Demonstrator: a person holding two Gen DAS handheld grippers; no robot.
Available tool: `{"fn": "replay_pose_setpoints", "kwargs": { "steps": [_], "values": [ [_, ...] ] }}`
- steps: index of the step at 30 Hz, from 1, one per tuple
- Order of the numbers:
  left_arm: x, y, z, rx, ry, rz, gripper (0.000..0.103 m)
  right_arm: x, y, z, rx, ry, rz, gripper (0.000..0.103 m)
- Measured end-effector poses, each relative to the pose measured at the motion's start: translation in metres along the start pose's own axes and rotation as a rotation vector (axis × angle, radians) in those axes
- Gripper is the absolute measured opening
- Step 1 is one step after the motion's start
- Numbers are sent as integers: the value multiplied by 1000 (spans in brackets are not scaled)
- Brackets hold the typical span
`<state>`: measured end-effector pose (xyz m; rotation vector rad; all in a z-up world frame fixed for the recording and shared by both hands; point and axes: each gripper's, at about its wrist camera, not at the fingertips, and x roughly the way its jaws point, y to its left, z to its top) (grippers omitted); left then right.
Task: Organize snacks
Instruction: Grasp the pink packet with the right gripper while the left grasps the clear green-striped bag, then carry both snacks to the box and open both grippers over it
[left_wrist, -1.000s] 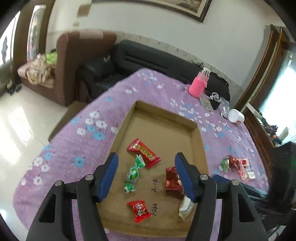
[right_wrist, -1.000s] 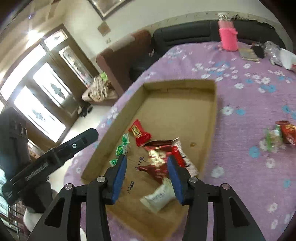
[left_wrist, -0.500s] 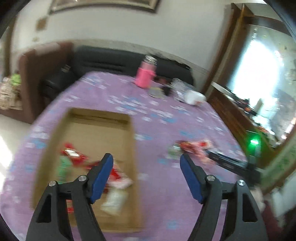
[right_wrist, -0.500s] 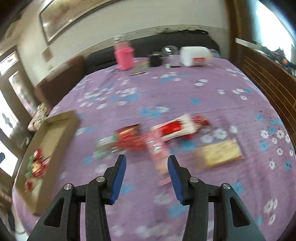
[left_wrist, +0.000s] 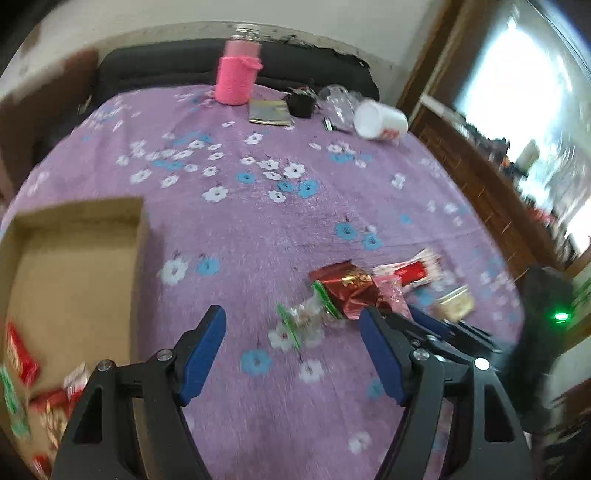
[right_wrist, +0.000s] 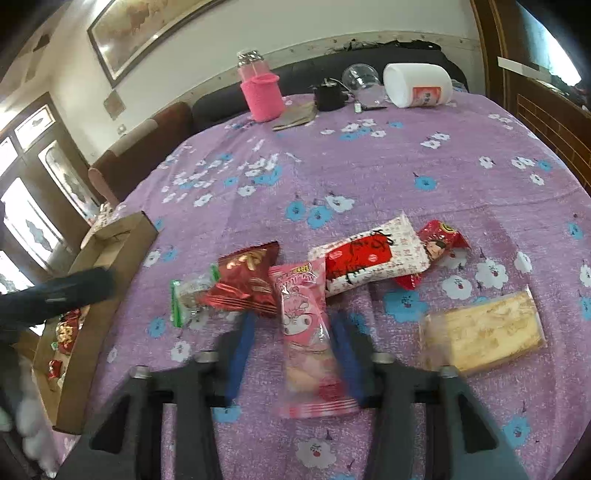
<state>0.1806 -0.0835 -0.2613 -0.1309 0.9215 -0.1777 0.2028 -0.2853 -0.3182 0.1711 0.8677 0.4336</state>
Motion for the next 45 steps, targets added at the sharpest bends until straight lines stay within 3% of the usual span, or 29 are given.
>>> {"fn": "replay_pose_setpoints", "kwargs": {
  "steps": [5, 9, 19, 24, 26, 33, 36, 38, 39, 45],
  "values": [
    [22, -19, 7, 178, -17, 94, 74, -9, -16, -1, 85, -24, 9, 24],
    [41, -23, 6, 246, 4, 102, 75, -13, -24, -1, 123, -29, 22, 24],
    [39, -32, -1, 376, -20, 98, 79, -19, -29, 1, 155, -41, 53, 24],
    [44, -38, -1, 425, 19, 45, 79, -21, -33, 1, 179, -47, 81, 24],
    [40, -38, -3, 424, 27, 13, 79, -23, -35, 2, 188, -55, 86, 24],
    [46, -31, 0, 435, 62, 35, 78, -25, -33, 2, 184, -64, 93, 24],
    [57, -37, -2, 467, 101, 25, 64, -25, -35, 2, 193, -62, 96, 24],
    [57, -38, 0, 451, 117, -10, 48, -24, -37, 2, 199, -59, 98, 24],
    [57, -38, 1, 441, 120, -12, 35, -24, -37, 2, 199, -58, 98, 24],
    [45, -41, -9, 370, 78, -1, 26, -22, -36, 3, 184, -59, 90, 24]
  ]
}}
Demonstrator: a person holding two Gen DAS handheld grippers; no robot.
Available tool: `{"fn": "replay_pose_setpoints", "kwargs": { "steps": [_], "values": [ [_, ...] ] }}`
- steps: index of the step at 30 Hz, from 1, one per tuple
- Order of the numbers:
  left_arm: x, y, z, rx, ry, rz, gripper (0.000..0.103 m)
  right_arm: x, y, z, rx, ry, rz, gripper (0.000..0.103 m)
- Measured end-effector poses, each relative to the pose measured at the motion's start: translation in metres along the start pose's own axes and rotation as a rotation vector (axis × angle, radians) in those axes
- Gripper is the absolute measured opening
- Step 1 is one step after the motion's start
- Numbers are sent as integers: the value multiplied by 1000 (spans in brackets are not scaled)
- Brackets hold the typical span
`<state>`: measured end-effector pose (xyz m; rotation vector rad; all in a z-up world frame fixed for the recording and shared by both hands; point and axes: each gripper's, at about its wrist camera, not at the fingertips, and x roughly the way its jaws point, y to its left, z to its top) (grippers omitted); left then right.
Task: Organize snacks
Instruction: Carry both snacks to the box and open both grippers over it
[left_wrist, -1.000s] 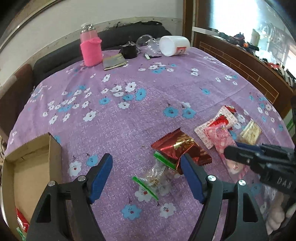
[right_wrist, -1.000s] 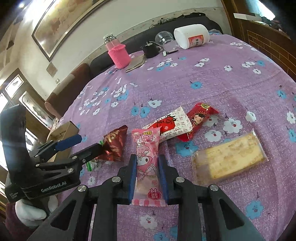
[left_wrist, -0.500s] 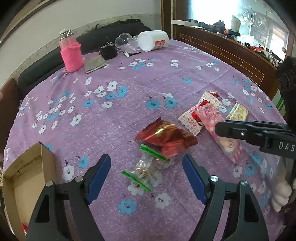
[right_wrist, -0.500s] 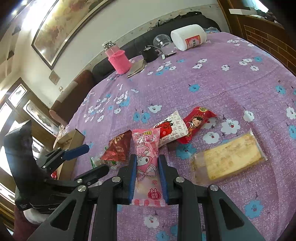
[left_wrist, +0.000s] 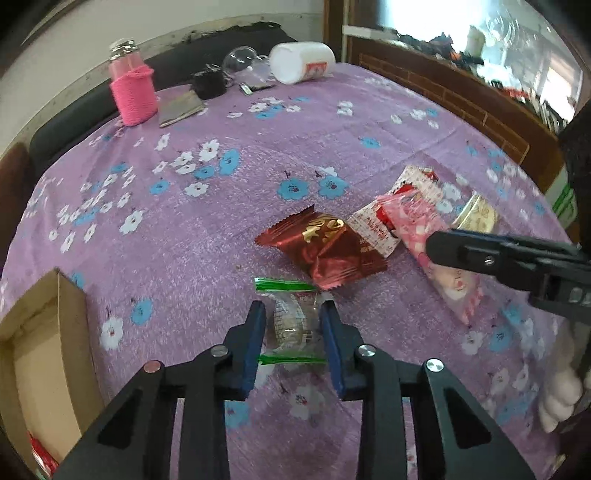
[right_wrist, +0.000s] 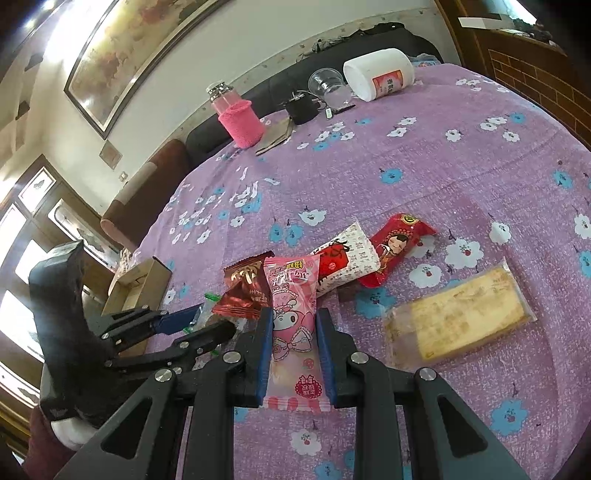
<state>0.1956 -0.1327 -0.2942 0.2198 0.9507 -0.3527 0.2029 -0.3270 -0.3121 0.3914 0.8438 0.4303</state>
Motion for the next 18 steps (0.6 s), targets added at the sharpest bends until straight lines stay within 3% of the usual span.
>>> {"fn": "replay_pose_setpoints", "kwargs": {
  "steps": [7, 13, 18],
  "values": [
    [-66, 16, -24, -150, -125, -51, 22, -4, -5, -1, -3, -41, -29, 24],
    [-134, 60, -64, -312, -255, -116, 22, -9, -4, -6, -10, -60, -93, 24],
    [-179, 107, -90, -356, -309, -66, 22, -26, 27, -12, 17, -37, -27, 24]
  ]
}}
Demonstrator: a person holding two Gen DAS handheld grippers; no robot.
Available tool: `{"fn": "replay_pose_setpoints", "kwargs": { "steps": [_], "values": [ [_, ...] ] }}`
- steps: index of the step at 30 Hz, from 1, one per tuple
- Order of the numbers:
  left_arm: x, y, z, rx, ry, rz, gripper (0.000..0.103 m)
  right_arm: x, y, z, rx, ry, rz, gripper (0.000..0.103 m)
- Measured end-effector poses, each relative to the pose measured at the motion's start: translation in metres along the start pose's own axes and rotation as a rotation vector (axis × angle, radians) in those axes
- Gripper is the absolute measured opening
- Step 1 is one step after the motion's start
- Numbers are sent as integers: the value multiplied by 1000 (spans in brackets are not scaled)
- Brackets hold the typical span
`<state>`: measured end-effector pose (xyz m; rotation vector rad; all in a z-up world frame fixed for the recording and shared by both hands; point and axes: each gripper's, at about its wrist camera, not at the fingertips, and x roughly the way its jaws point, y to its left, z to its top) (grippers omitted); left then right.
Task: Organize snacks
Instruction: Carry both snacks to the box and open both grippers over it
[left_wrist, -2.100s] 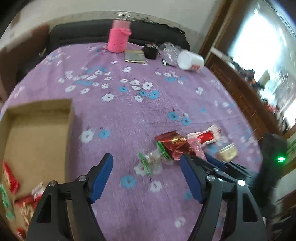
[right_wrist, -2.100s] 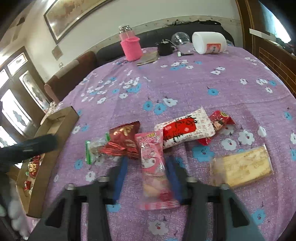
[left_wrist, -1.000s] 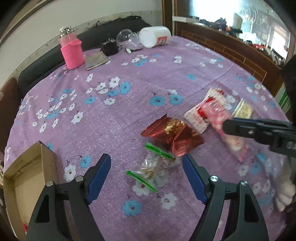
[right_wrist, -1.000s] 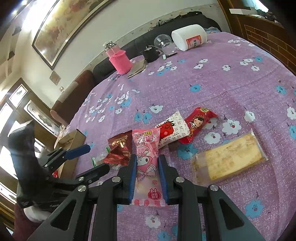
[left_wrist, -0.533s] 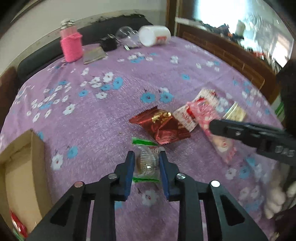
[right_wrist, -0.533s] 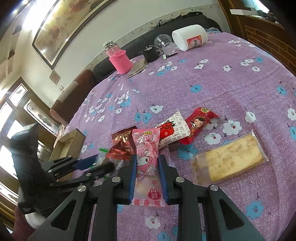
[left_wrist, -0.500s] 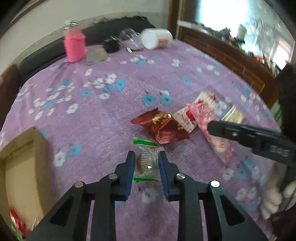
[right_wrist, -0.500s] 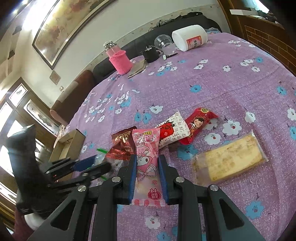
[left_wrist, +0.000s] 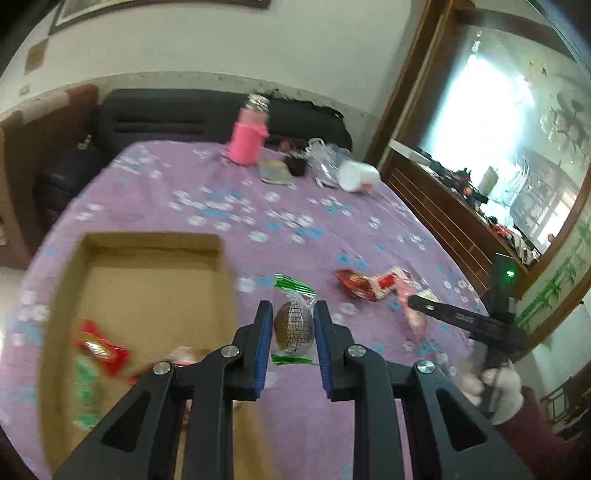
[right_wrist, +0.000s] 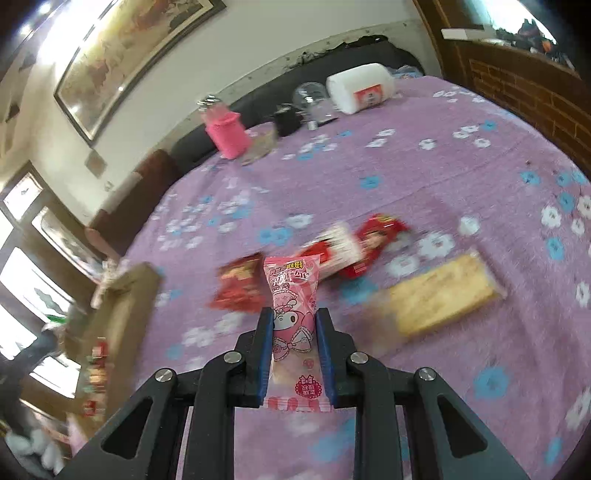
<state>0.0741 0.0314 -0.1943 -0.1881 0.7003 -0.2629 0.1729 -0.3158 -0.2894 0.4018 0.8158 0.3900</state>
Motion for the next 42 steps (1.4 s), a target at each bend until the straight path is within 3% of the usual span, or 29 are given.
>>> {"fn": "replay_pose_setpoints", "kwargs": {
  "steps": [5, 10, 14, 18, 20, 21, 24, 26, 29, 34, 36, 38, 42],
  "values": [
    [-11, 55, 11, -33, 11, 99, 22, 8, 85, 1, -109, 66, 101, 24],
    [7, 111, 14, -119, 45, 144, 22, 56, 176, -9, -195, 183, 194, 25],
    [28, 145, 10, -188, 80, 159, 22, 105, 228, -25, -267, 250, 165, 25],
    [42, 159, 6, -219, 100, 166, 22, 147, 250, -40, -317, 287, 91, 25],
    [44, 159, 5, -224, 99, 167, 23, 157, 253, -44, -322, 293, 67, 26],
    [43, 159, 4, -229, 96, 171, 27, 158, 253, -44, -313, 281, 56, 26],
    [41, 160, 1, -262, 94, 174, 57, 156, 250, -42, -284, 272, 72, 32],
    [35, 157, 1, -272, 84, 187, 59, 147, 249, -39, -282, 259, 83, 38],
    [15, 145, 3, -262, 42, 189, 62, 122, 244, -32, -291, 212, 83, 38],
    [-34, 109, 4, -252, -72, 180, 87, 57, 211, -12, -281, 124, 72, 38],
    [-51, 88, 4, -233, -117, 137, 93, 28, 184, 0, -293, 68, 5, 46],
    [-60, 65, 1, -226, -134, 69, 93, 8, 154, 9, -287, 21, -83, 62],
    [-56, 16, -14, -223, -145, -68, 93, -27, 73, 11, -159, 5, -212, 61]
  ]
}}
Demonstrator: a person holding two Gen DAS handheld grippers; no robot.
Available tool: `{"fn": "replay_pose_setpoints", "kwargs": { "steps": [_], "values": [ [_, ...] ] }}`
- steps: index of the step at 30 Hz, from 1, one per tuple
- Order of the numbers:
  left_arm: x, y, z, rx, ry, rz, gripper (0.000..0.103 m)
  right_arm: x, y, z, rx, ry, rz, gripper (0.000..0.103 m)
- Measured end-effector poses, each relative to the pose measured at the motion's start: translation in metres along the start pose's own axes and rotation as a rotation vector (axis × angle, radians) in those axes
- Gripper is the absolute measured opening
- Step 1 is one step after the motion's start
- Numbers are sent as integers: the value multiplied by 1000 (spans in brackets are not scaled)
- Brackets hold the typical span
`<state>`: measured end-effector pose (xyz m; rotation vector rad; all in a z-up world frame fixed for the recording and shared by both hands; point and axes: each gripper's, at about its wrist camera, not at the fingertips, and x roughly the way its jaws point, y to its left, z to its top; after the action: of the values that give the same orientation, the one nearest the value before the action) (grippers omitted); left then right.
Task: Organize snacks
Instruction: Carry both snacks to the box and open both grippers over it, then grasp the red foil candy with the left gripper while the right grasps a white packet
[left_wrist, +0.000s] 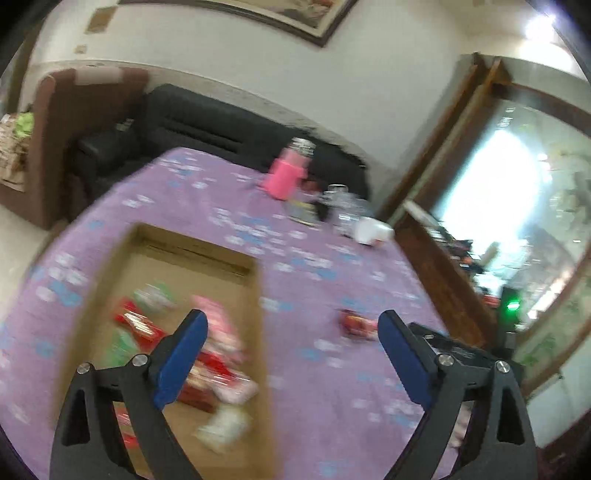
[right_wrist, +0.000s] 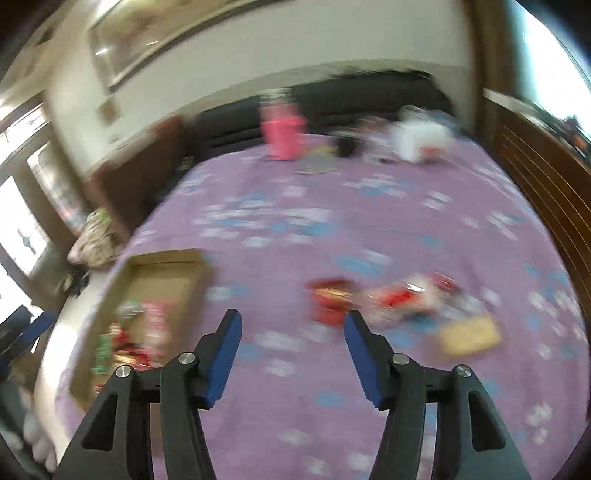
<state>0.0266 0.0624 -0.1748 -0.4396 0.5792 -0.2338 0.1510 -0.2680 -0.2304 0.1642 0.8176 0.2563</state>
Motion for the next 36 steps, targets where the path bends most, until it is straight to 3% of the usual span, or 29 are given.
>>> {"fn": "replay_pose_setpoints", "kwargs": {
  "steps": [3, 6, 9, 15, 26, 32, 36],
  "values": [
    [18, -30, -23, -16, 33, -105, 93, -16, -42, -19, 79, 2, -49, 61],
    [44, -58, -37, 11, 110, -143, 93, -31, -74, -39, 157, -7, -60, 61],
    [61, -86, -50, 75, 167, -106, 93, -44, -97, -50, 203, -35, -73, 61],
    [71, -109, -81, 193, 146, 61, 93, -47, -118, -55, 246, -34, -92, 61],
    [89, -93, -78, 123, 193, 52, 93, -14, -134, -46, 281, -25, -49, 61],
    [94, -82, -70, 94, 208, 79, 93, 7, -155, -17, 402, -68, 97, 61],
    [101, -74, -61, 72, 214, 101, 93, 34, -146, 0, 388, -49, 113, 61]
  ]
}}
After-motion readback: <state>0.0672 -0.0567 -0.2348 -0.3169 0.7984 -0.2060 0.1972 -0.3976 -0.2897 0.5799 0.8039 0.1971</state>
